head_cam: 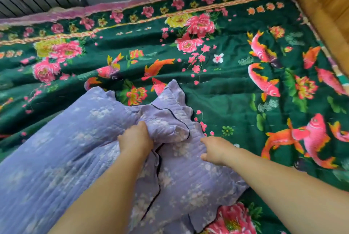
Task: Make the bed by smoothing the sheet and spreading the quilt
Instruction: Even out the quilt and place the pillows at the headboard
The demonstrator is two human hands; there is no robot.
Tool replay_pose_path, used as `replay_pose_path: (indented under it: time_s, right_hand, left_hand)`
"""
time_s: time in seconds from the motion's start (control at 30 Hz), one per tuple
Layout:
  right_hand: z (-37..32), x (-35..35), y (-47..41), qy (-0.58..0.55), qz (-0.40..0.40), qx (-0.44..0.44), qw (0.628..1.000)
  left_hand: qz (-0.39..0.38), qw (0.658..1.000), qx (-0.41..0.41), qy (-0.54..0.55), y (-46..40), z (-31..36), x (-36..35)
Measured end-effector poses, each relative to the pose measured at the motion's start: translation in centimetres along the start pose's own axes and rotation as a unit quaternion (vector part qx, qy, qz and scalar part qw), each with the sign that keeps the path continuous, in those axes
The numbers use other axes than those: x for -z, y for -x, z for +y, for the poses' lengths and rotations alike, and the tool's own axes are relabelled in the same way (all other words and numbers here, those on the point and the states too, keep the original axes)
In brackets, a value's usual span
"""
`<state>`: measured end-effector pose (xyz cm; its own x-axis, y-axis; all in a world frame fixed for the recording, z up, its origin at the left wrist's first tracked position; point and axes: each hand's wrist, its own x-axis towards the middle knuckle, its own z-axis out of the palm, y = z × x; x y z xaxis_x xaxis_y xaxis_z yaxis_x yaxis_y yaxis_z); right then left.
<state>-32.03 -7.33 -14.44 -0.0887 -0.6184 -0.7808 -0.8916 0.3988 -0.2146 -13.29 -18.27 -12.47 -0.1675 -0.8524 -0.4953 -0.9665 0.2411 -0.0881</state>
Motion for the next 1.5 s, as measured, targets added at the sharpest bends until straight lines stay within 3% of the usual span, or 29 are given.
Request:
replay_pose_path:
  time_s: [0.13, 0.23, 0.3, 0.5, 0.7, 0.9, 1.0, 1.13, 1.27, 1.37, 1.5]
  right_hand:
    - [-0.4, -2.3, -1.5, -0.098, -0.008, -0.077, 0.992]
    - [-1.0, -4.7, -2.2, -0.222, -0.048, -0.145, 0.963]
    - [-1.6, -5.9, -2.4, -0.211, -0.032, -0.171, 0.962]
    - [-2.3, -5.3, 0.9, -0.187, 0.043, -0.114, 0.975]
    - [-2.3, -3.0, 7.9, -0.275, 0.106, -0.063, 0.954]
    - [-3.5, 3.9, 13.8, -0.342, 0.231, 0.010, 0.911]
    - [-3.3, 8.8, 16.5, -0.439, 0.289, 0.059, 0.849]
    - [-0.9, 15.4, 20.5, -0.545, 0.362, 0.115, 0.747]
    - [2.8, 20.8, 25.6, -0.610, 0.446, 0.180, 0.630]
    - [5.7, 24.1, 29.7, -0.631, 0.509, 0.234, 0.536]
    - [10.1, 26.3, 33.1, -0.693, 0.550, 0.296, 0.361]
  left_hand:
    - [0.033, 0.998, -0.038, 0.026, 0.3, -0.5, 0.0]
    - [0.029, 0.996, -0.039, 0.069, 0.5, -1.4, -1.1]
    - [0.012, 0.995, -0.038, 0.094, 0.4, -1.6, -2.0]
    - [0.015, 0.991, -0.035, 0.124, 2.3, -1.1, -3.6]
    - [0.136, 0.946, 0.033, 0.294, 8.4, -0.1, 0.3]
    - [0.254, 0.921, 0.036, 0.293, 11.3, 1.2, 9.1]
    - [0.328, 0.888, 0.034, 0.320, 13.2, 3.1, 14.3]
    - [0.426, 0.820, 0.029, 0.381, 16.0, 8.0, 20.6]
    - [0.479, 0.753, -0.042, 0.449, 18.2, 14.6, 25.9]
    - [0.509, 0.716, -0.106, 0.465, 20.1, 20.2, 30.1]
    - [0.522, 0.681, -0.222, 0.464, 22.3, 27.9, 34.0]
